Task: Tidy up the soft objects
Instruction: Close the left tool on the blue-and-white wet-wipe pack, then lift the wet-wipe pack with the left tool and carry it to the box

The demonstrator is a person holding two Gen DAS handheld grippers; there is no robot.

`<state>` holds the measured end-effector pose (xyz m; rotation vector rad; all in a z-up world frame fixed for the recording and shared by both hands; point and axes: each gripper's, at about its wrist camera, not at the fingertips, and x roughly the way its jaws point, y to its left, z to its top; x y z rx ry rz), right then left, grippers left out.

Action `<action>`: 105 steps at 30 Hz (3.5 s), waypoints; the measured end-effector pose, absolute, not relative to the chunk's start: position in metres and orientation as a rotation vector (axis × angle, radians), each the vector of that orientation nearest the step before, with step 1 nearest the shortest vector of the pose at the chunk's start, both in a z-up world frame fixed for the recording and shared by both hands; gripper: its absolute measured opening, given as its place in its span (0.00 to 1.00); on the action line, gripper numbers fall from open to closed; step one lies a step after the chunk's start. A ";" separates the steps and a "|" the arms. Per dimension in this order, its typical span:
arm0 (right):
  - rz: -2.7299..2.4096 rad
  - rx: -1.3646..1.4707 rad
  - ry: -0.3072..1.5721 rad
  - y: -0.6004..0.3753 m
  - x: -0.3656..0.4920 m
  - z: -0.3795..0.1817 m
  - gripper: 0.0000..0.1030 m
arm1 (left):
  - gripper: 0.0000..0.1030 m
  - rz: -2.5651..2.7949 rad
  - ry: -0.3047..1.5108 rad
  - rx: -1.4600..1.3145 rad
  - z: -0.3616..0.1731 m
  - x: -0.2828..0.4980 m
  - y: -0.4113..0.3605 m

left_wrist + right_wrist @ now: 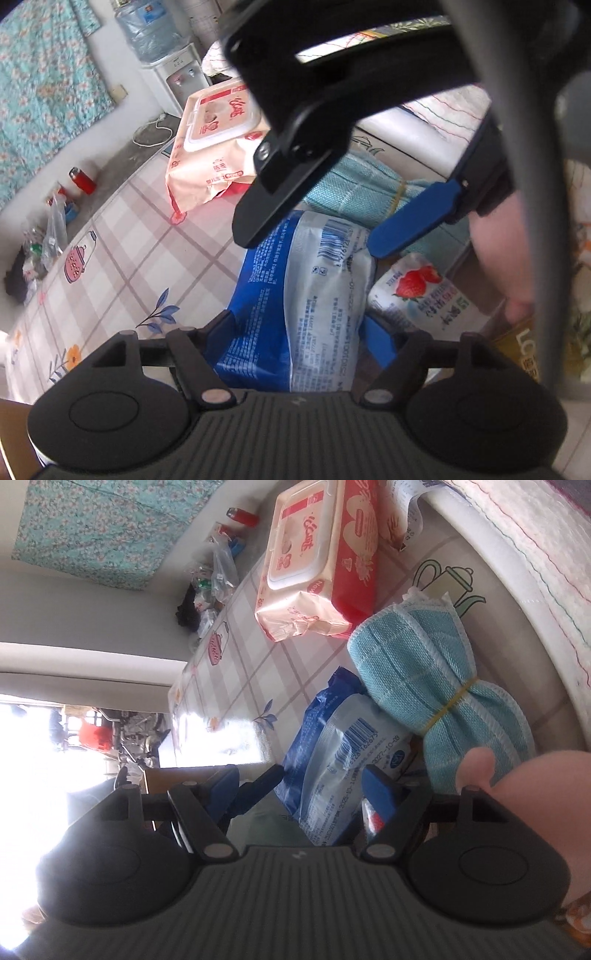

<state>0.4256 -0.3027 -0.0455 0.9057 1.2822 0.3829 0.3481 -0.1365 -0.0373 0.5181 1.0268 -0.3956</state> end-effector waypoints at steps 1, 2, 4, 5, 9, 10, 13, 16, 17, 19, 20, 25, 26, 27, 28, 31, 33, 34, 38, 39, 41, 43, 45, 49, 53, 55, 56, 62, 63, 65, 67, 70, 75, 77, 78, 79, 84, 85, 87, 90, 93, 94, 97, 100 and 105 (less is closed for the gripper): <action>0.384 0.911 1.276 -0.304 0.425 -0.045 0.71 | 0.72 -0.394 1.030 0.513 -0.037 0.349 -0.136; 0.386 0.917 1.271 -0.305 0.425 -0.045 0.71 | 0.67 -0.398 1.028 0.507 -0.037 0.349 -0.135; 0.388 0.933 1.260 -0.307 0.422 -0.045 0.71 | 0.53 -0.415 1.007 0.504 -0.033 0.347 -0.133; 0.391 0.941 1.252 -0.308 0.421 -0.044 0.71 | 0.44 -0.423 0.997 0.502 -0.030 0.346 -0.133; 0.404 0.961 1.199 -0.314 0.416 -0.037 0.72 | 0.26 -0.417 0.992 0.482 -0.019 0.346 -0.131; 0.407 0.974 1.184 -0.318 0.414 -0.035 0.72 | 0.25 -0.416 0.998 0.465 -0.018 0.344 -0.126; 0.418 1.011 1.141 -0.326 0.406 -0.027 0.72 | 0.21 -0.404 1.006 0.403 -0.013 0.344 -0.118; 0.435 1.042 1.087 -0.334 0.396 -0.017 0.72 | 0.10 -0.388 0.992 0.337 0.004 0.345 -0.108; 0.443 1.045 1.065 -0.337 0.393 -0.012 0.72 | 0.09 -0.381 0.980 0.319 0.013 0.345 -0.107; 0.458 1.050 1.027 -0.342 0.386 -0.002 0.72 | 0.08 -0.392 0.975 0.256 0.029 0.343 -0.101; 0.466 1.053 1.007 -0.345 0.382 0.004 0.72 | 0.07 -0.392 0.971 0.232 0.037 0.339 -0.099; 0.494 1.075 0.894 -0.363 0.343 0.030 0.72 | 0.06 -0.416 0.911 0.109 0.074 0.309 -0.094; 0.500 1.078 0.869 -0.366 0.331 0.033 0.72 | 0.06 -0.426 0.904 0.083 0.081 0.305 -0.094; 0.502 1.077 0.847 -0.369 0.319 0.035 0.72 | 0.06 -0.436 0.896 0.049 0.086 0.297 -0.094; 0.501 1.072 0.830 -0.373 0.306 0.037 0.72 | 0.06 -0.447 0.892 0.008 0.092 0.288 -0.094; 0.492 1.076 0.798 -0.382 0.264 0.032 0.72 | 0.06 -0.493 0.881 -0.123 0.100 0.269 -0.095; 0.487 1.101 0.789 -0.389 0.235 0.025 0.72 | 0.06 -0.542 0.879 -0.226 0.100 0.251 -0.096; 0.487 1.115 0.782 -0.392 0.221 0.020 0.72 | 0.06 -0.568 0.878 -0.281 0.097 0.240 -0.096; 0.470 1.170 0.772 -0.404 0.164 0.003 0.73 | 0.06 -0.664 0.897 -0.435 0.069 0.198 -0.101; 0.464 1.181 0.772 -0.407 0.151 -0.002 0.73 | 0.06 -0.685 0.901 -0.470 0.058 0.187 -0.103; 0.444 1.192 0.774 -0.409 0.126 -0.012 0.74 | 0.06 -0.719 0.911 -0.523 0.034 0.168 -0.108; 0.399 1.188 0.791 -0.408 0.103 -0.024 0.76 | 0.06 -0.728 0.939 -0.563 0.007 0.152 -0.110; 0.360 1.185 0.805 -0.407 0.086 -0.037 0.76 | 0.06 -0.722 0.977 -0.604 -0.020 0.144 -0.108; 0.317 1.198 0.841 -0.400 0.074 -0.062 0.76 | 0.04 -0.717 0.999 -0.701 -0.053 0.133 -0.090; 0.341 1.179 0.871 -0.383 0.073 -0.068 0.76 | 0.06 -0.697 0.955 -0.706 -0.054 0.126 -0.074; 0.356 1.154 0.885 -0.371 0.076 -0.066 0.76 | 0.07 -0.668 0.931 -0.689 -0.053 0.121 -0.064; 0.364 1.139 0.890 -0.365 0.078 -0.064 0.76 | 0.08 -0.654 0.919 -0.677 -0.052 0.120 -0.059; 0.411 1.077 0.935 -0.332 0.095 -0.057 0.76 | 0.38 -0.547 0.885 -0.624 -0.049 0.109 -0.035; 0.416 1.078 0.943 -0.329 0.098 -0.057 0.75 | 0.40 -0.535 0.883 -0.627 -0.050 0.108 -0.032; 0.398 1.063 0.938 -0.327 0.100 -0.055 0.75 | 0.44 -0.505 0.875 -0.602 -0.050 0.107 -0.030; 0.356 1.026 0.911 -0.331 0.097 -0.050 0.75 | 0.45 -0.516 0.865 -0.583 -0.050 0.106 -0.030; 0.308 1.001 0.908 -0.342 0.101 -0.051 0.74 | 0.44 -0.515 0.847 -0.519 -0.049 0.107 -0.039; 0.291 0.984 0.996 -0.337 0.109 -0.079 0.57 | 0.43 -0.550 0.872 -0.436 -0.057 0.104 -0.058; 0.289 0.974 1.031 -0.330 0.111 -0.090 0.55 | 0.45 -0.578 0.874 -0.413 -0.056 0.097 -0.061; 0.277 0.954 1.035 -0.327 0.110 -0.091 0.55 | 0.47 -0.586 0.877 -0.407 -0.055 0.095 -0.060; 0.287 0.943 1.039 -0.325 0.109 -0.091 0.55 | 0.49 -0.589 0.879 -0.413 -0.055 0.094 -0.058; 0.309 1.011 1.052 -0.330 0.103 -0.099 0.52 | 0.49 -0.583 0.875 -0.448 -0.054 0.097 -0.051; 0.291 1.002 1.044 -0.332 0.102 -0.099 0.52 | 0.49 -0.570 0.877 -0.423 -0.054 0.099 -0.054; 0.268 0.989 1.029 -0.334 0.104 -0.098 0.52 | 0.49 -0.546 0.873 -0.359 -0.053 0.099 -0.062; 0.259 0.967 1.020 -0.335 0.108 -0.098 0.52 | 0.49 -0.499 0.872 -0.263 -0.056 0.100 -0.073; 0.287 0.981 1.040 -0.329 0.116 -0.106 0.51 | 0.50 -0.494 0.873 -0.258 -0.059 0.103 -0.079; 0.302 0.992 1.048 -0.327 0.117 -0.108 0.50 | 0.49 -0.494 0.871 -0.259 -0.059 0.103 -0.079; 0.313 0.970 1.051 -0.324 0.113 -0.106 0.49 | 0.45 -0.493 0.869 -0.249 -0.055 0.100 -0.081; 0.315 0.970 1.046 -0.323 0.107 -0.099 0.48 | 0.45 -0.519 0.846 -0.235 -0.044 0.093 -0.083; 0.343 0.903 0.987 -0.315 0.100 -0.060 0.49 | 0.45 -0.531 0.742 -0.224 -0.005 0.080 -0.075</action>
